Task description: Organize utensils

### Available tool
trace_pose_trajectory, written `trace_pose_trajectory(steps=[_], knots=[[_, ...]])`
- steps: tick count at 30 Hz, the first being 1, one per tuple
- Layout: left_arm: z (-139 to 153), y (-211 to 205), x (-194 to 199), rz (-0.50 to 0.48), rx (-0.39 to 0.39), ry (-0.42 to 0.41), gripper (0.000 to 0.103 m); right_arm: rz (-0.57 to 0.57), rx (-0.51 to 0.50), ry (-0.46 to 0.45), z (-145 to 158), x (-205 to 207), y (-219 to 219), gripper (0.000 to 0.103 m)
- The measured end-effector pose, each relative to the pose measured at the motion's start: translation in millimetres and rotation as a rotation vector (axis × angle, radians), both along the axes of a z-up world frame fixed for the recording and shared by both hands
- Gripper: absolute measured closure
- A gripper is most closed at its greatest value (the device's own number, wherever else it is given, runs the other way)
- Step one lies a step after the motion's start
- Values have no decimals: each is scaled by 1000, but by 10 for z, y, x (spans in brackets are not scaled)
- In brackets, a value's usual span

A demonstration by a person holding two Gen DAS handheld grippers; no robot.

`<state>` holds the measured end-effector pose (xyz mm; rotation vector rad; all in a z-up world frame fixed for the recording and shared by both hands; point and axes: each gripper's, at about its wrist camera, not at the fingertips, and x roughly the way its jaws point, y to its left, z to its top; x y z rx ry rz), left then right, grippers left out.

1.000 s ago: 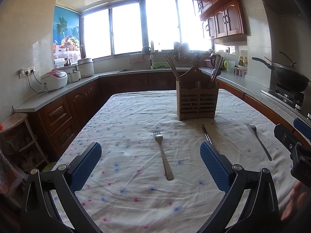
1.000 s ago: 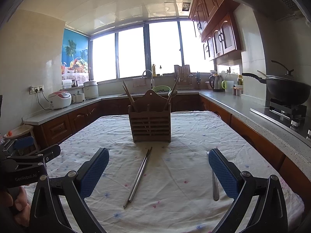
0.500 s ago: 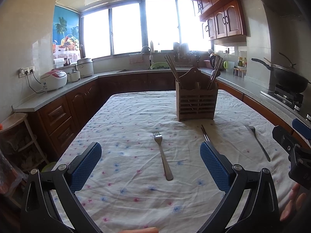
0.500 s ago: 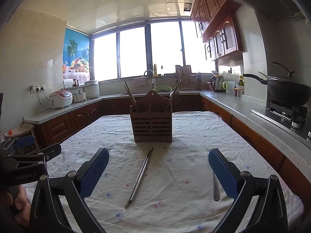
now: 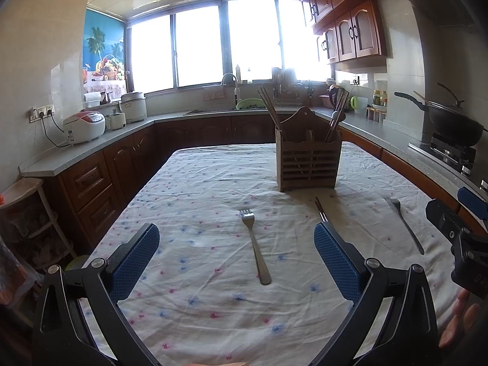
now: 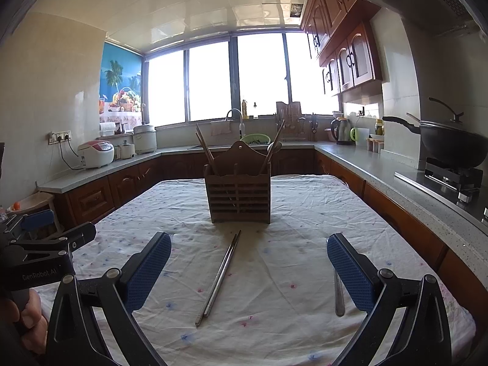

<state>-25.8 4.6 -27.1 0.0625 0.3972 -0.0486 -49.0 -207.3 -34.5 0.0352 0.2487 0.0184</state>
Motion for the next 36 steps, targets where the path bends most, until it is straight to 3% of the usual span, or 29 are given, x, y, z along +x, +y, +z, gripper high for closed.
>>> trace_pose_trajectory(steps=[36], knots=[[71,20,-37,4,7,-24,0,5,-4,-13,69,-13,4,0]])
